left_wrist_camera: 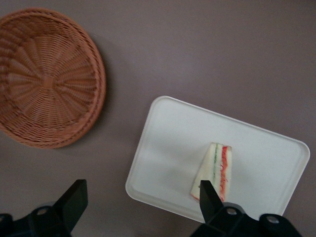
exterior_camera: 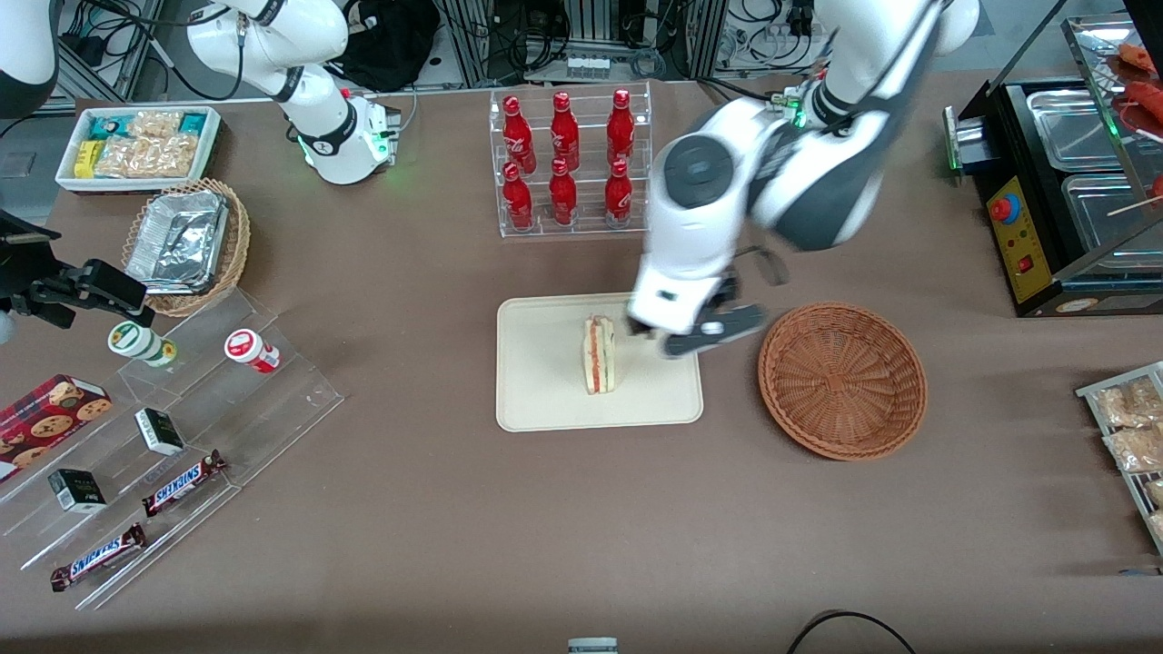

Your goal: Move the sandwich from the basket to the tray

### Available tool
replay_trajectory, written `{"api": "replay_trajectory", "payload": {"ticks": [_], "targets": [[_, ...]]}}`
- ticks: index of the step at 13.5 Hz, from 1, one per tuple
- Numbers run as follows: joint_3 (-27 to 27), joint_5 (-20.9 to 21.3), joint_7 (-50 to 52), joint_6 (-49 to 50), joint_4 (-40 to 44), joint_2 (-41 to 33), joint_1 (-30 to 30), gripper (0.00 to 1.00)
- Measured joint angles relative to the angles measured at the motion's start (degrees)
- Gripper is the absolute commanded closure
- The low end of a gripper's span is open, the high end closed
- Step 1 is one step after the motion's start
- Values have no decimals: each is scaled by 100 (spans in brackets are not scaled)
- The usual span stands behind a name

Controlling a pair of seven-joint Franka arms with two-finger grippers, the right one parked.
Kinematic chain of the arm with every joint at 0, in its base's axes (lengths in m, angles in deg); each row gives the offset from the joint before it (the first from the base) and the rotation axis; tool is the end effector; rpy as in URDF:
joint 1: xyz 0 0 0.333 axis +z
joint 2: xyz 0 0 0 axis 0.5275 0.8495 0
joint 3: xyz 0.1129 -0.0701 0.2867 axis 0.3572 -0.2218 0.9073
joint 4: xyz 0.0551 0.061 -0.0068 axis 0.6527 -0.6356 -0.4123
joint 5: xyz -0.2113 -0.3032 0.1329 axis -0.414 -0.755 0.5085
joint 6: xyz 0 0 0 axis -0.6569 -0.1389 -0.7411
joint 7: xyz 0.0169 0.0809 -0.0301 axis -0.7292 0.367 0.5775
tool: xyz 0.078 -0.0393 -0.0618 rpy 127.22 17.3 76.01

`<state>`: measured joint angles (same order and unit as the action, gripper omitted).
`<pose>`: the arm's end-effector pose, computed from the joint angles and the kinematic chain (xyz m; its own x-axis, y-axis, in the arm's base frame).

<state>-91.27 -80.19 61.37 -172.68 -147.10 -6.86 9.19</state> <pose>0.5484 -0.3511 0.4895 0.9297 0.3666 0.0349 0.3682 -0.9273 -0.0670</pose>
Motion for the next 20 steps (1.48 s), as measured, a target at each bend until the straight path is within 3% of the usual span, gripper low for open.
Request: {"api": "replay_trajectory", "payload": {"ticks": [7, 13, 16, 20], "targets": [[24, -254, -2614, 1733, -32, -1219, 1446, 0], [44, -408, -4586, 2388, -340, -1989, 2685, 0], [181, -470, -5419, 2587, -545, -2263, 2832, 0], [436, -492, -5466, 2546, -382, -2180, 2527, 0]]}}
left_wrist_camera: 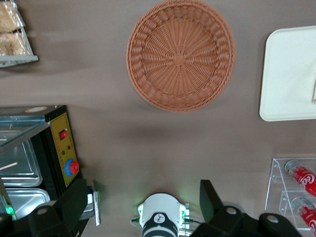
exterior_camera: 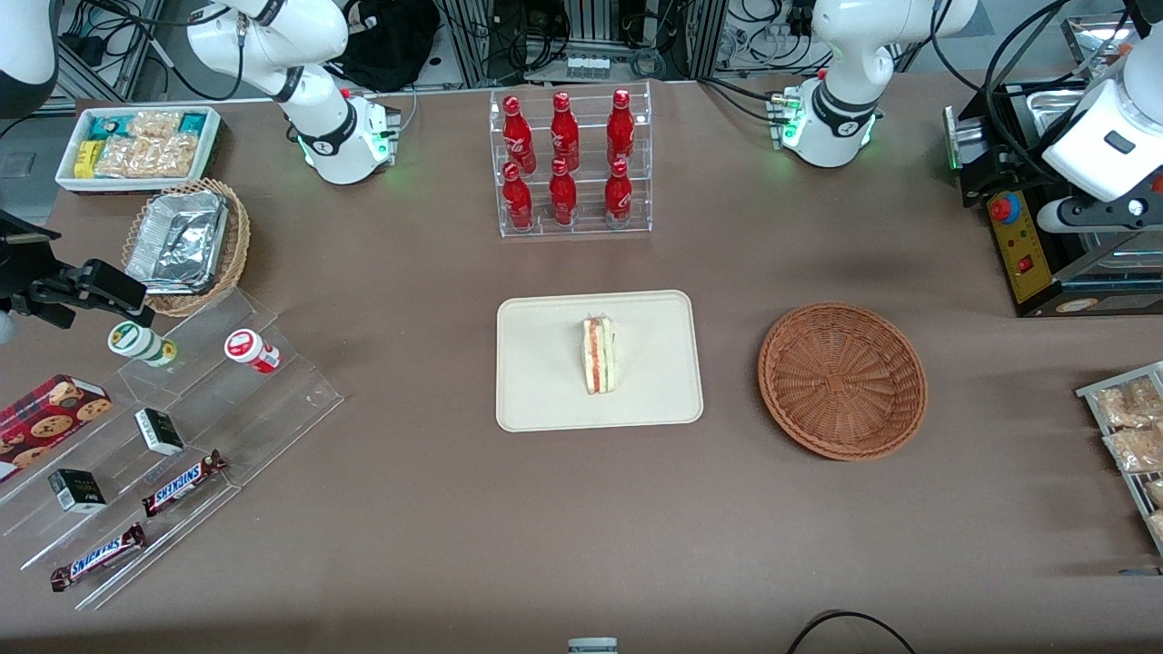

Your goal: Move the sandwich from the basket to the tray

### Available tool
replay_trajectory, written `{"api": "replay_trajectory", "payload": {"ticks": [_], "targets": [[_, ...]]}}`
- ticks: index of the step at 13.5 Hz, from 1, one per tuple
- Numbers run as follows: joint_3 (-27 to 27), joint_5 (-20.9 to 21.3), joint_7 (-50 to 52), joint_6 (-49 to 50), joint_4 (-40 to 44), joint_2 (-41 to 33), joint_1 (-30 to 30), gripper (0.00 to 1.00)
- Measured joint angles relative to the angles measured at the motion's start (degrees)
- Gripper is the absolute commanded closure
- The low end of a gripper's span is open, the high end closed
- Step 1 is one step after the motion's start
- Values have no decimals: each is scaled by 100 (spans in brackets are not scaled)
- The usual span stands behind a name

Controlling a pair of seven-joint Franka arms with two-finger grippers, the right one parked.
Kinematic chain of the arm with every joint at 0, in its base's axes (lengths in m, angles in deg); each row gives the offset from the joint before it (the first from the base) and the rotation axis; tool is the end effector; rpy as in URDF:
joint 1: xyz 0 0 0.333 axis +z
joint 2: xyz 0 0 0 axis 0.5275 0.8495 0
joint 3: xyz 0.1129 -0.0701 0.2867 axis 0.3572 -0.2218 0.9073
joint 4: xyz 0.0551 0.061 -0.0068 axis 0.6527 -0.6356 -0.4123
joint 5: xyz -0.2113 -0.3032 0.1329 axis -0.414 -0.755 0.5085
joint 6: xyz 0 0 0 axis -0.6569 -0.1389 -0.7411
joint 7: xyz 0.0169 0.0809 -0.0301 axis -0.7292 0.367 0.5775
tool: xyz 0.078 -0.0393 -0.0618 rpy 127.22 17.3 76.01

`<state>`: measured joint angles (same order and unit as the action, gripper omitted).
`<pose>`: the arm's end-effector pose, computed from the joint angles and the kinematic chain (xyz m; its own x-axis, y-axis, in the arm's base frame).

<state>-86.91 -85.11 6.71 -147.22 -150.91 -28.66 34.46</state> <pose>0.5044 -0.0456 0.6429 0.9849 -0.0244 -0.1714 -0.0368 -0.9969 -0.0695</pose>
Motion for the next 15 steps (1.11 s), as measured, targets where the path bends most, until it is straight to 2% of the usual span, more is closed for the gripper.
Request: {"api": "replay_trajectory", "payload": {"ticks": [5, 15], "targets": [[0, -36, 415, -499, 581, 470, -56, 0], [59, -86, 571, -311, 630, 501, -51, 0]]}}
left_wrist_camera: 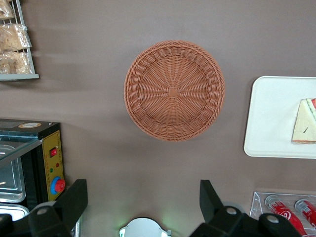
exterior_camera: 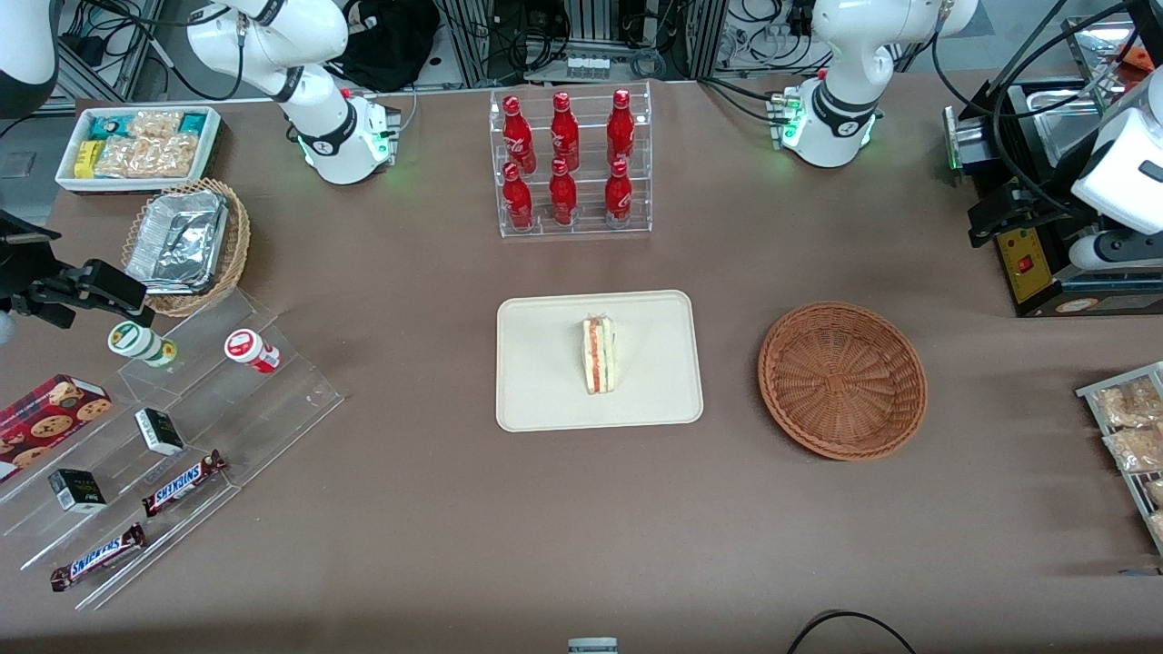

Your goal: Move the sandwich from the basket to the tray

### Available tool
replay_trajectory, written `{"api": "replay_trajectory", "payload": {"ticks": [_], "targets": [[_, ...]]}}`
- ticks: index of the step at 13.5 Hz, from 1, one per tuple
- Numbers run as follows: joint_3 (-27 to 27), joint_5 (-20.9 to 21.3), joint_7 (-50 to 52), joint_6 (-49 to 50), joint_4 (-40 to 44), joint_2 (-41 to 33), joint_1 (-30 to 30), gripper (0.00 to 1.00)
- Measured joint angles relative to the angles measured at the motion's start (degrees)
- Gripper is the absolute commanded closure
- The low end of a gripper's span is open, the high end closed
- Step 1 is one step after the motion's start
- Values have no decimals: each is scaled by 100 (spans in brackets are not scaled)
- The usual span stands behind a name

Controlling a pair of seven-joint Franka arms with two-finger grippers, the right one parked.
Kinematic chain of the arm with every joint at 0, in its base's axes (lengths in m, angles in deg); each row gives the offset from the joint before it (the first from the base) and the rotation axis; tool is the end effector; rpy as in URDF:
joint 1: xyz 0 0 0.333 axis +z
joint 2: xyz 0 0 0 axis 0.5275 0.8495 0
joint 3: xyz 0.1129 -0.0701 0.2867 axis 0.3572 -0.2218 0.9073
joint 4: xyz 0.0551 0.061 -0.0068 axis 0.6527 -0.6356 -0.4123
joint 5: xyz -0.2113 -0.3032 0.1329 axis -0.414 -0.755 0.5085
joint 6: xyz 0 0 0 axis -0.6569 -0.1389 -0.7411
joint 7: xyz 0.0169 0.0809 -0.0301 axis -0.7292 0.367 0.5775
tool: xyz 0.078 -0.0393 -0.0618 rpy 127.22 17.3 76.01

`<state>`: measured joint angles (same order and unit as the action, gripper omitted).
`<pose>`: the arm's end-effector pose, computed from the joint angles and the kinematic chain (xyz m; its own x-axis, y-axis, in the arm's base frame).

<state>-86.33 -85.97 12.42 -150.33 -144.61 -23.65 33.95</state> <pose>0.5385 -0.0466 0.6506 0.9934 0.0677 -0.0923 0.0635 -0.9969 -0.0473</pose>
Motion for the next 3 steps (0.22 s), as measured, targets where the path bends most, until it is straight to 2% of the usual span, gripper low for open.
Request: {"api": "replay_trajectory", "payload": {"ticks": [3], "targets": [[5, 0, 0, 2, 30, -4, 0, 0]]}}
